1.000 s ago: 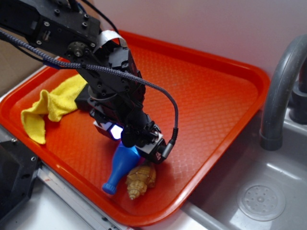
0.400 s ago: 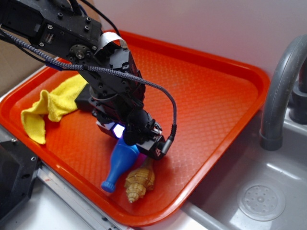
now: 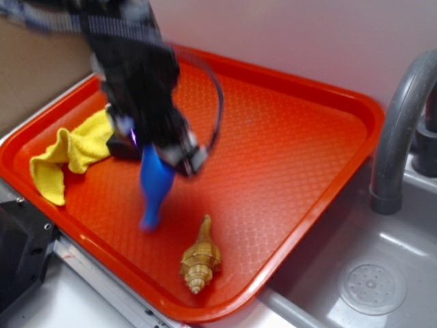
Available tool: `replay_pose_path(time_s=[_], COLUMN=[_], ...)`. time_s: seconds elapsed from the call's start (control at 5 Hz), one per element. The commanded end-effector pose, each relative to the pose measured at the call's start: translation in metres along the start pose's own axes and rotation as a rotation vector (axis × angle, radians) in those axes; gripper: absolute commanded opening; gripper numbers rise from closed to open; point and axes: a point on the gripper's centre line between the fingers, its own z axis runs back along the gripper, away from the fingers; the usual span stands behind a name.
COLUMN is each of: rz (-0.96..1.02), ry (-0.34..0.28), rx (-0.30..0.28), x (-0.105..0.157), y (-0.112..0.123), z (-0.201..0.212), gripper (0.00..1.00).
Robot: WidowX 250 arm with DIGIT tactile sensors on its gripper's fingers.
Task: Grab the blue bottle.
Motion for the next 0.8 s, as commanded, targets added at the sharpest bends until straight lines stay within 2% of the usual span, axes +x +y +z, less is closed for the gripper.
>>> replay_pose_path(time_s=[0.0,0.2,0.4,0.6], rz=[0.132,0.229,0.316,0.308], ry=[-0.062,-0.109,-0.126,-0.086], rx=[-0.036,-0.018,-0.054,-0.068], x=[0.017,0.012,0.007,0.008], y=[0.045,0.06,0.064,0.063], z=[0.101,0.125,0.126,0.123], gripper=[0.0,0.0,0.0,0.0])
